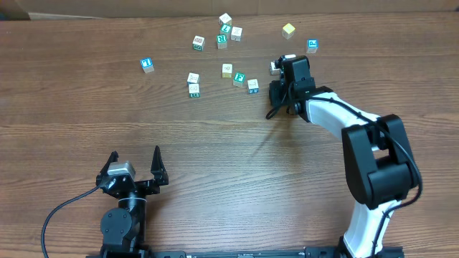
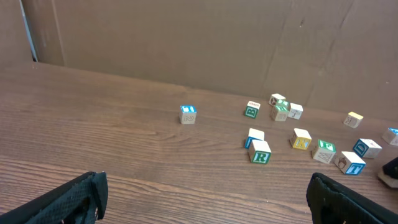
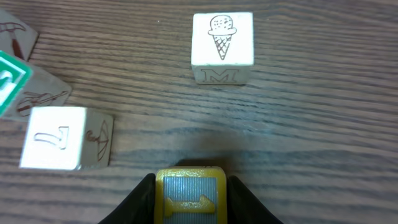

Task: Form a horizontal line
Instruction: 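Lift the yellow-faced block and carry it right and toward the front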

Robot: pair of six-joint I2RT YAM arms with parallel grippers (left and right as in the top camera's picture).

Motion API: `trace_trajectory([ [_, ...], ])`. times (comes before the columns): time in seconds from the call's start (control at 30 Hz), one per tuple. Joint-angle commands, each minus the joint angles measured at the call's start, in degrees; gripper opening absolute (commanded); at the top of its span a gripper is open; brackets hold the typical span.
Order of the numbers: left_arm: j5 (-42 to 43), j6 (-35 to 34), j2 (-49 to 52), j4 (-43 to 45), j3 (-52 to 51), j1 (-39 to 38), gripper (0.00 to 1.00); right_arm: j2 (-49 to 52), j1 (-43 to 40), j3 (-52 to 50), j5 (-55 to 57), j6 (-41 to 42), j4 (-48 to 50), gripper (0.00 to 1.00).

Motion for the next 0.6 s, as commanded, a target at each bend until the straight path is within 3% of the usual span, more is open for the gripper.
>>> trace_trajectory([
  [0.0,-0.1,1.2,-0.6,0.0,-0.2,0.3,1.00,-8.3,0.0,-0.1,1.1,0.2,-1.6,0.31],
  [0.33,-0.1,1.2,-0.6,0.0,-0.2,0.3,0.99,-28.5,0.0,-0.1,1.0,0.4,-21.4,0.31],
  [0.57,-0.1,1.2,-0.6,0.0,-0.2,0.3,1.00,-32.2,0.0,-0.2,-0.9,1.5,-34.0,0.32],
])
